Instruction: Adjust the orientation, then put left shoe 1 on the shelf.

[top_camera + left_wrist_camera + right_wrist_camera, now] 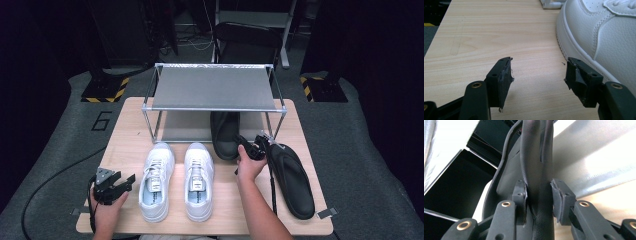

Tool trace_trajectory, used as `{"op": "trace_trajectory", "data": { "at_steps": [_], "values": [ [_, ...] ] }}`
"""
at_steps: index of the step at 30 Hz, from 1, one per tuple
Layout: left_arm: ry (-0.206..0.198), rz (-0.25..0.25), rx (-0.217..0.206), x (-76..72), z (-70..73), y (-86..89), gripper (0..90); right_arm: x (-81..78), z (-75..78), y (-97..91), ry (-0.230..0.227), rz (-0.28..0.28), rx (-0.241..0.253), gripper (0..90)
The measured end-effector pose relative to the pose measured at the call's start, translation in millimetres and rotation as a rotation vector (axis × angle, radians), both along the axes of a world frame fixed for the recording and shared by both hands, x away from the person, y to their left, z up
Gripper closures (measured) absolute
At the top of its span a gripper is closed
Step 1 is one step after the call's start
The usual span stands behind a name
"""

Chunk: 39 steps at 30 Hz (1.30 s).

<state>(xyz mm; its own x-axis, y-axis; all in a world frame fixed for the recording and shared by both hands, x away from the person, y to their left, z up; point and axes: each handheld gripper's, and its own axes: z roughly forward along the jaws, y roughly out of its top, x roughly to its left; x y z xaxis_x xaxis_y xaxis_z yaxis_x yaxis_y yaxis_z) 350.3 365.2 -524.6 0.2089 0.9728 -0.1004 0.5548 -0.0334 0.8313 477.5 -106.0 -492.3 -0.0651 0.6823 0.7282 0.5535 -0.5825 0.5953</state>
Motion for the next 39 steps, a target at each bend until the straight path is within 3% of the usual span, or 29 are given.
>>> {"op": "trace_trajectory", "data": {
  "at_steps": [6,10,11,14,16,19,25,26,27,28,32,33,34,36,38,39],
  "values": [
    [-0.001,0.003,-0.006,-0.6,0.3,1.1,37.0,10.5,-0.7,8.7,0.032,-0.007,0.011,66.3],
    [-0.003,0.009,-0.011,-0.5,-0.5,1.7,37.1,17.6,-3.5,13.9,0.019,-0.002,-0.008,66.3],
    [-0.003,0.011,-0.013,-0.8,-0.6,1.8,37.0,22.5,-3.7,17.5,0.031,-0.003,0.013,66.3],
    [-0.010,0.031,-0.022,-1.0,-1.3,2.9,37.1,29.0,-6.2,20.4,0.016,-0.005,-0.009,66.3],
    [0.000,0.047,-0.039,-1.5,-1.2,4.8,37.1,34.1,-7.0,24.5,0.023,0.001,0.006,66.3],
    [-0.018,0.056,-0.034,-2.1,-1.9,6.0,37.3,45.2,-7.4,32.4,0.044,0.005,0.017,66.3],
    [-0.013,0.061,-0.032,-6.8,-1.4,9.8,37.4,61.0,-11.4,37.9,0.035,0.002,0.021,66.3],
    [-0.016,0.067,-0.034,-7.9,-1.3,10.3,37.4,64.0,-11.1,39.4,0.050,0.006,0.012,66.3],
    [-0.018,0.066,-0.035,-8.9,-1.2,11.3,37.4,67.8,-13.2,40.3,0.025,0.003,-0.007,66.3],
    [-0.013,0.076,-0.044,-10.3,-1.2,11.3,37.5,69.8,-12.4,42.2,0.043,0.001,0.005,66.3],
    [-0.021,0.082,-0.043,-12.1,-2.2,14.8,37.5,77.4,-14.2,47.4,0.014,0.003,-0.022,66.3],
    [-0.017,0.081,-0.038,-13.1,-2.3,15.8,37.5,78.3,-14.1,48.2,0.040,-0.006,-0.007,66.3],
    [-0.022,0.086,-0.047,-13.4,-2.2,15.8,37.4,80.1,-15.7,48.2,0.015,0.003,-0.003,66.3],
    [-0.015,0.083,-0.041,-15.1,-1.7,16.6,37.5,82.0,-17.0,47.4,0.014,0.010,-0.007,66.3],
    [-0.044,0.099,-0.049,-15.2,-3.2,16.1,37.5,84.0,-18.4,47.4,0.034,0.010,-0.004,66.3],
    [-0.039,0.091,-0.041,-15.9,-2.8,17.2,37.5,85.5,-20.3,46.4,0.024,0.013,-0.020,66.3]
  ]
}}
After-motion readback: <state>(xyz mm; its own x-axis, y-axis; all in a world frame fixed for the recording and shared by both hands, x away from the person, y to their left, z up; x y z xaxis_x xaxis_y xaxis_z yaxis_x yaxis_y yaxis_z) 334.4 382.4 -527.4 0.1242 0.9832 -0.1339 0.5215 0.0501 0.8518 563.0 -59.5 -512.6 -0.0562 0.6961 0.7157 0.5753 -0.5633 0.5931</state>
